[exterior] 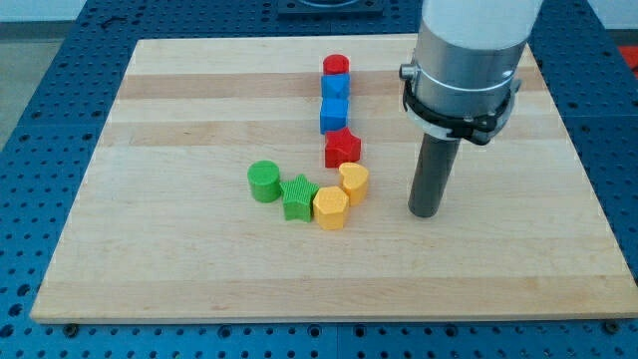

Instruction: Nudge the yellow heart a bit left

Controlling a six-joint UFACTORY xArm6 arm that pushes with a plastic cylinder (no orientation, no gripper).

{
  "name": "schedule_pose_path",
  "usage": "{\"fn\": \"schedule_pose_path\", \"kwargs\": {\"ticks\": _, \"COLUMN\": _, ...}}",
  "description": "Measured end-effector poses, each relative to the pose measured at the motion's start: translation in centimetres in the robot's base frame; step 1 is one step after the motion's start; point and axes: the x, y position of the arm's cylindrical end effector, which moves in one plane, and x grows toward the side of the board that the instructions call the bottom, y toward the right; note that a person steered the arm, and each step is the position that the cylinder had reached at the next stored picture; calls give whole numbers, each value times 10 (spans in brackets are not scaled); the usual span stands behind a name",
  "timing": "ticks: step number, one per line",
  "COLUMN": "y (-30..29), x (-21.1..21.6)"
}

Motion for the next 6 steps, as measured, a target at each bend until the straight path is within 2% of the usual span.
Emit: {"fn": "schedule_pose_path", "kwargs": {"ticks": 6, "y": -26, "x": -19}}
